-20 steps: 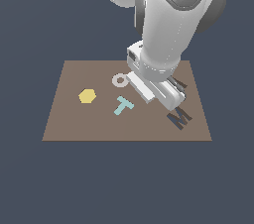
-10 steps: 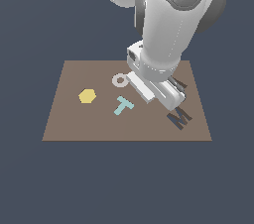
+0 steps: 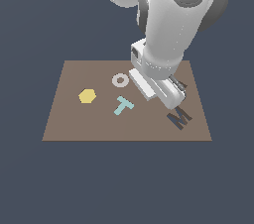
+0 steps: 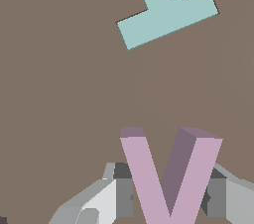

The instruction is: Insert a designated object into the corresponding slot on a board.

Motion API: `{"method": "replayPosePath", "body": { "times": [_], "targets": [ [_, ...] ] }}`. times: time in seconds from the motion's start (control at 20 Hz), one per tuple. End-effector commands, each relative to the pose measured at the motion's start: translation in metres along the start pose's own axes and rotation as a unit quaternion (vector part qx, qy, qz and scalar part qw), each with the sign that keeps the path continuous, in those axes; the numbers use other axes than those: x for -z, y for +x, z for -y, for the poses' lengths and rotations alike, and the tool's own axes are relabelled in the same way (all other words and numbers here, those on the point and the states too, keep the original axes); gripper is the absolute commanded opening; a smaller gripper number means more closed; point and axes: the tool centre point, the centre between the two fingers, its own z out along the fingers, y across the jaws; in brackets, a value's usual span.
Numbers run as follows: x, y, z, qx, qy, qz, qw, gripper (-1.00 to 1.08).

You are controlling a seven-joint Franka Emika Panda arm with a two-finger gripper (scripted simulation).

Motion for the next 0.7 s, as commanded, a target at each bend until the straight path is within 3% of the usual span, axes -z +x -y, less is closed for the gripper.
{"method": "replayPosePath", "body": {
  "times": [0.0, 0.35, 0.65],
  "targets": [
    [0.001, -0.005, -0.001, -0.018, 0.000, 0.000, 0.9998, -1.00],
    [0.002, -0.022, -0.002, -0.091, 0.000, 0.000, 0.9958, -1.00],
    [0.004, -0.043, 0.001, -0.176, 0.000, 0.000, 0.9843, -1.00]
  ]
}}
